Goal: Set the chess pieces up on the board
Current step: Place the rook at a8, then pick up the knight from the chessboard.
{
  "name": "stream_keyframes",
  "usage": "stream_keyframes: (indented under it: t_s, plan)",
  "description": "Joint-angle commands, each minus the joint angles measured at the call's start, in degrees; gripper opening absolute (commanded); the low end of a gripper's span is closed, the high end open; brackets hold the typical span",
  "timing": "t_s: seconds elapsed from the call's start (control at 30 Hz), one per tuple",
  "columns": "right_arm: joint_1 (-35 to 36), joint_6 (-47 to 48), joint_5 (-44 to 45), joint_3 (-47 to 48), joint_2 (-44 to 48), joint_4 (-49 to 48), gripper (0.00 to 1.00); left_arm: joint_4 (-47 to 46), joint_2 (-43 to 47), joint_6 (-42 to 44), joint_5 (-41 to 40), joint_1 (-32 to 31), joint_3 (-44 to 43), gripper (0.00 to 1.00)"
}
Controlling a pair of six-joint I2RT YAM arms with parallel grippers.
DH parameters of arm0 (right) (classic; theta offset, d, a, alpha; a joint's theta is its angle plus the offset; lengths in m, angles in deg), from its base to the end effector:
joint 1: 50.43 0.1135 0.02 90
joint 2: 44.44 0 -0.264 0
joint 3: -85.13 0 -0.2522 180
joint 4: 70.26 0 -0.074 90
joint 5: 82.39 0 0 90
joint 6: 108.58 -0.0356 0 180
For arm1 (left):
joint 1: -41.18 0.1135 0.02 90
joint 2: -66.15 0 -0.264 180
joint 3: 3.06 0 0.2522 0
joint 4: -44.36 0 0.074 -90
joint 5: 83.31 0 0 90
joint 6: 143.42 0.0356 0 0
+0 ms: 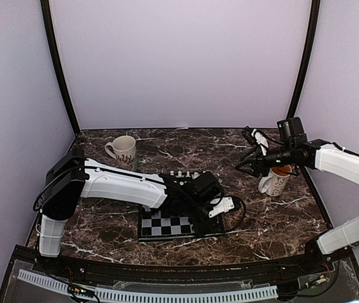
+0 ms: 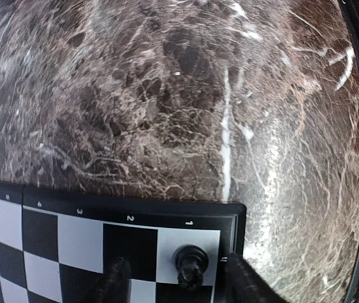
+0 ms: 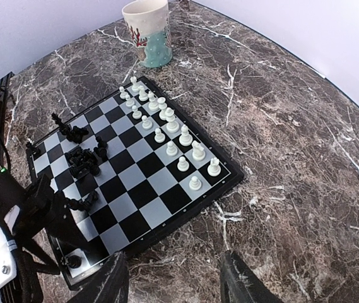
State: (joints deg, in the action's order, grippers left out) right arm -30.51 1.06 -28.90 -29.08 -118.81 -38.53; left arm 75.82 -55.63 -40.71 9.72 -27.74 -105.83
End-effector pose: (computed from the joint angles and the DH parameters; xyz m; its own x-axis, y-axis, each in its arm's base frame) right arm 0.2527 0.1141 0.2637 -0.3374 -0.4096 -0.8476 -0.8641 0.4920 0.1062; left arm 0.1663 -0.4366 0.1713 -0.0629 0.7742 -0.6299 0.9818 0.1614 0.1003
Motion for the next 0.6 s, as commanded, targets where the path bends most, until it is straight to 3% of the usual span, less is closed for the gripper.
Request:
stream_keyframes:
  t_s: [0.0,0.17,0.3,0.47,0.57]
  plan:
    - [-0.1,0.3,-1.5,-0.2,-0.2,-0.6,0.50,0.8,4.6,-1.3,1.1,-0.4,-0.9,0.97]
    - [-0.1,0.1,-1.9,0.1,-0.4,-0.3,0.50,3.6,10.8,-0.3,1.0,-0.4,-1.1,0.99]
    - [-0.1,1.7,-1.2,2.0,-0.3,2.1,0.50,5.4,16.2,1.7,-5.4,-0.3,-0.1,0.99]
    - [-0.1,5.0,1.3,10.1,-0.1,7.4,0.50,-2.6,24.4,6.0,-15.8,2.3,6.4,0.99]
    - [-0.1,7.1,1.0,16.3,-2.0,12.1,0.51,-7.0,29.4,6.2,-14.8,7.1,9.9,0.99]
